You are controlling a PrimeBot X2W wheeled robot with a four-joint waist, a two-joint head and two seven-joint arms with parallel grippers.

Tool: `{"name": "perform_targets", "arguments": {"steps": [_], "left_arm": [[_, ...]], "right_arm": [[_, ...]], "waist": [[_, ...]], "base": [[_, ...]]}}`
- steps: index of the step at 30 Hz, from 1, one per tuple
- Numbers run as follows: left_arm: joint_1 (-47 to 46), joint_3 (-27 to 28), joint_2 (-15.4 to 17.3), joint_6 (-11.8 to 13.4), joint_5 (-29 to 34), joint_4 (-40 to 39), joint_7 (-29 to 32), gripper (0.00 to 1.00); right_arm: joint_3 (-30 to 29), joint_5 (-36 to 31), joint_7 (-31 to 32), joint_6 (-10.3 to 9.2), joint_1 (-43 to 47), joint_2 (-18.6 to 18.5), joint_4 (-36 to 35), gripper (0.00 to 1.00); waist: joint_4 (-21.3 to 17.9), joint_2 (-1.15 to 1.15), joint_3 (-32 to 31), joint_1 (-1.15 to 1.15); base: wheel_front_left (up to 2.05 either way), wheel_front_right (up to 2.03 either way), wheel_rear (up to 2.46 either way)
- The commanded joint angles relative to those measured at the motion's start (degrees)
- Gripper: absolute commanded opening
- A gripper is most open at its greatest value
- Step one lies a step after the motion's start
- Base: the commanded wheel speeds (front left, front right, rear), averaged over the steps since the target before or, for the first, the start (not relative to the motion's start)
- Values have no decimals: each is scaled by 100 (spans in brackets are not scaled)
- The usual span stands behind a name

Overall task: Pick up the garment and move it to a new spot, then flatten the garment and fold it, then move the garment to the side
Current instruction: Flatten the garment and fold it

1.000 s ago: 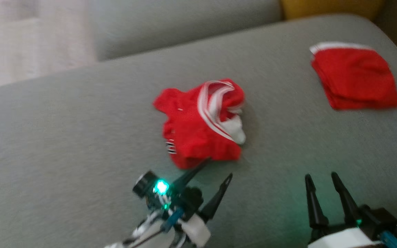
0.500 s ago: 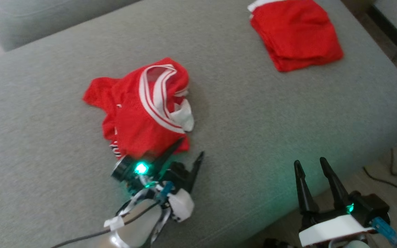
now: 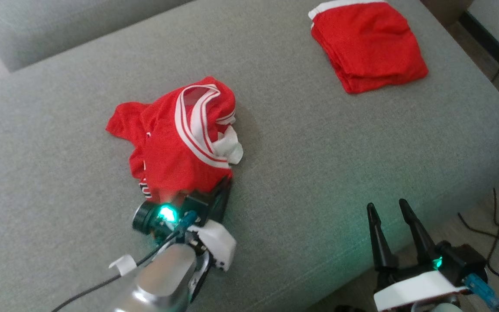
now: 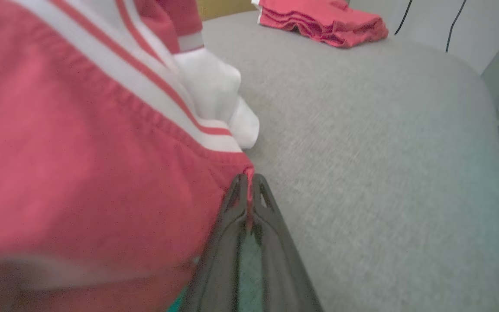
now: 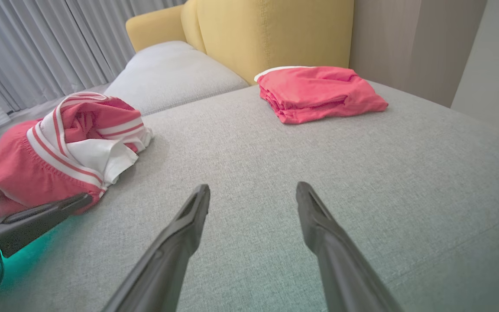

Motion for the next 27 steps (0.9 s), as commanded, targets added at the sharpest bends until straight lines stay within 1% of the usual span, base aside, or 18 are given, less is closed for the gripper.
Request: {"name": "perform_targets", "arguments": {"steps": [1, 3, 5, 8, 10, 11, 15, 17, 18, 20, 22, 24, 27], "left_arm": [[-178, 112, 50, -17, -45, -200, -30, 0], [-332, 79, 50, -126, -161, -621, -30, 0], [-606, 76, 50, -181, -181, -1062, -31, 0], [-1264, 206, 50, -244, -94, -1600, -31, 0], [-1838, 403, 50, -271, 46, -1767, -32, 0], [-2138, 545, 50, -288, 114, -1808, -32, 0], [-3281, 1423, 100, -319, 190, -1918, -32, 0], [-3766, 1799, 196, -315, 295, -1881, -32, 0], [-4020, 2055, 302, -273, 435, -1866, -32, 0], [-3945, 2254, 387, -214, 473, -1857, -32, 0], [-3602, 2363, 506, -137, 476, -1830, -32, 0], [-3055, 2468, 659, -29, 445, -1852, -32, 0], [-1892, 2733, 852, 98, 223, -1978, -32, 0]], "right_arm": [[138, 15, -22, -4, -186, -42, -140, 100], [120, 11, -22, -4, -158, -40, -138, 100], [102, 9, -22, -4, -122, -39, -139, 100], [79, 9, -22, -4, -66, -37, -143, 100], [79, 15, -22, -4, -18, -36, -136, 100], [86, 15, -22, -4, 9, -36, -129, 100], [84, 2, -22, -4, 104, -35, -92, 100], [79, 7, -22, -4, 130, -35, -103, 100], [54, 7, -22, -4, 155, -34, -127, 100], [-19, -3, -22, -4, 201, -34, -162, 100], [-89, -13, -22, -4, 247, -34, -196, 100], [-153, -22, -22, -4, 282, -34, -228, 100], [-229, -19, -22, -4, 281, -34, -261, 100]], "waist": [[28, 0, -78, 0], [47, 0, -188, 0], [63, 0, -306, 0], [71, 0, -477, 0], [74, 0, -595, 0], [77, 0, -650, 0], [146, 0, -813, 0], [233, 0, -861, 0], [367, 0, -908, 0], [565, 0, -950, 0], [785, 0, -953, 0], [1036, 0, -908, 0], [1375, 0, -772, 0]], "base": [[0, 0, 0], [0, 0, 0], [0, 0, 0], [0, 0, 0], [0, 0, 0], [0, 0, 0], [0, 0, 0], [0, 0, 0], [0, 0, 0], [0, 0, 0], [0, 0, 0], [0, 0, 0], [0, 0, 0]]}}
